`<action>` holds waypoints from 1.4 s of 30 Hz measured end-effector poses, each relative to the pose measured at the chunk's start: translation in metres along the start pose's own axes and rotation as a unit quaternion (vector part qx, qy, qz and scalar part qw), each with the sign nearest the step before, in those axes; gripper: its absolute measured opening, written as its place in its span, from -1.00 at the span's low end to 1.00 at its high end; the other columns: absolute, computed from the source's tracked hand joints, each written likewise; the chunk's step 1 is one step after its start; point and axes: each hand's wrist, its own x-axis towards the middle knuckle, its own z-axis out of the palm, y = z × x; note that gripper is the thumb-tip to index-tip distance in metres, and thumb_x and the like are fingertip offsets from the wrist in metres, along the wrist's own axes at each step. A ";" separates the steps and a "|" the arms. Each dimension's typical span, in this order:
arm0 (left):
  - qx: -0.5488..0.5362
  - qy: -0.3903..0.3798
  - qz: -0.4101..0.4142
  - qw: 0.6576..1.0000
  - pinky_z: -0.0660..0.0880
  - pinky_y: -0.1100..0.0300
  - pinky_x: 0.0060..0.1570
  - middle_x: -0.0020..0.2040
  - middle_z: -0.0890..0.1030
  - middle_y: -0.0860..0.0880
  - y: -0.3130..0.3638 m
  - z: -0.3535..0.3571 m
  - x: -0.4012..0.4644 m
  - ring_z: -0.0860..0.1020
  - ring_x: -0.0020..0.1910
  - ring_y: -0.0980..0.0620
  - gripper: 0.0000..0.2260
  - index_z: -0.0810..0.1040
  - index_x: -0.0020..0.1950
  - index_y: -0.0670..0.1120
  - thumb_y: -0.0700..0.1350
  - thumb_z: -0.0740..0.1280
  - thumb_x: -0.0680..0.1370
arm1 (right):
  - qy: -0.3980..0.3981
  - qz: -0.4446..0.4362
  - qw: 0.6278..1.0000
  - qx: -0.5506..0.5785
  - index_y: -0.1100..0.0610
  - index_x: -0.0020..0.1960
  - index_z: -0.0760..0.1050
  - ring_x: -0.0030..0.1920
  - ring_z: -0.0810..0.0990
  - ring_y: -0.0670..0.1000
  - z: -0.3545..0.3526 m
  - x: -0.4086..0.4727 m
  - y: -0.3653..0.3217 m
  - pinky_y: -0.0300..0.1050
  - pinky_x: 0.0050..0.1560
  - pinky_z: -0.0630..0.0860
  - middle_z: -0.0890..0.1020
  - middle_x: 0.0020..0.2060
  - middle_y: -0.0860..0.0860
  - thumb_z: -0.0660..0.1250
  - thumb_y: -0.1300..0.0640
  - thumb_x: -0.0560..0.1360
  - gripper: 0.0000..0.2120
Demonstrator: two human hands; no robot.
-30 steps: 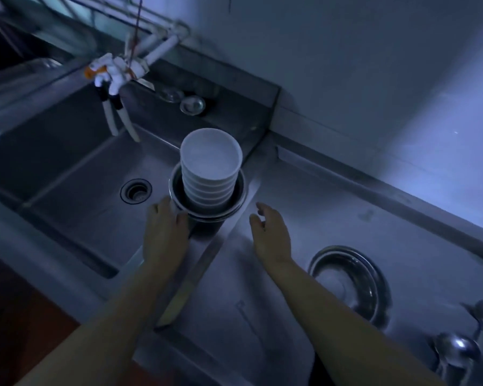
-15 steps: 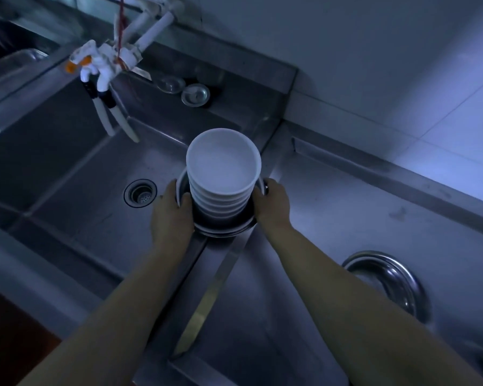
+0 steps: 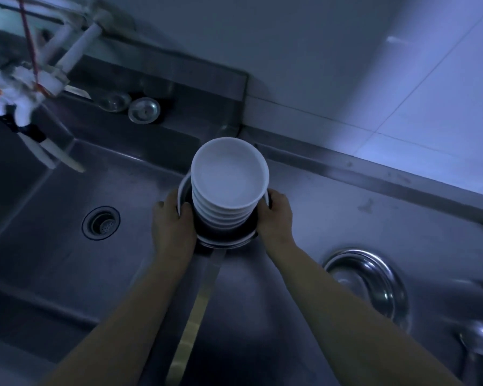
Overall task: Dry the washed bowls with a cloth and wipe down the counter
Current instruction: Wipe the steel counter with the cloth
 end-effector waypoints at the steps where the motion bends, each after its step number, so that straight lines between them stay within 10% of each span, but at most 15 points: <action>1: 0.003 -0.011 0.011 1.000 0.32 0.22 -0.25 -0.01 0.49 -0.14 0.005 0.008 0.004 0.47 -0.11 -0.05 -0.69 0.46 0.28 0.03 -0.14 0.13 0.57 | 0.017 0.002 1.000 -0.002 0.00 -0.40 0.21 -0.34 0.29 -0.02 -0.006 0.004 0.003 -0.15 -0.33 0.21 0.34 -0.34 0.07 0.22 0.15 0.53 -0.64; 30: 0.084 -0.147 0.104 0.980 0.30 0.22 -0.09 0.15 0.40 -0.26 0.047 0.146 0.086 0.48 -0.02 -0.21 -0.62 0.32 0.43 0.02 -0.13 0.13 0.60 | 0.125 0.075 0.989 -0.028 -0.01 -0.36 0.26 -0.29 0.33 0.00 -0.059 0.101 0.060 -0.13 -0.26 0.25 0.41 -0.25 0.11 0.16 0.14 0.55 -0.70; 36: 0.085 -0.129 0.061 0.986 0.39 0.08 0.06 0.33 0.33 -0.21 0.044 0.125 0.063 0.45 0.17 -0.20 -0.58 0.27 0.44 -0.12 -0.10 0.17 0.58 | 0.094 0.105 0.989 -0.050 0.14 0.40 0.34 0.00 0.51 0.02 -0.079 0.073 0.070 -0.08 0.10 0.40 0.53 0.03 0.07 0.19 -0.02 0.58 -0.56; 42: 0.060 -0.106 0.066 0.990 0.30 0.21 -0.05 0.22 0.38 -0.15 0.046 0.106 -0.014 0.46 0.04 -0.08 -0.64 0.41 0.30 -0.13 -0.23 0.24 0.50 | 0.124 0.078 0.987 -0.070 0.07 0.37 0.37 -0.18 0.49 -0.14 -0.121 -0.002 0.086 -0.14 -0.09 0.45 0.51 -0.01 -0.06 0.27 0.02 0.55 -0.59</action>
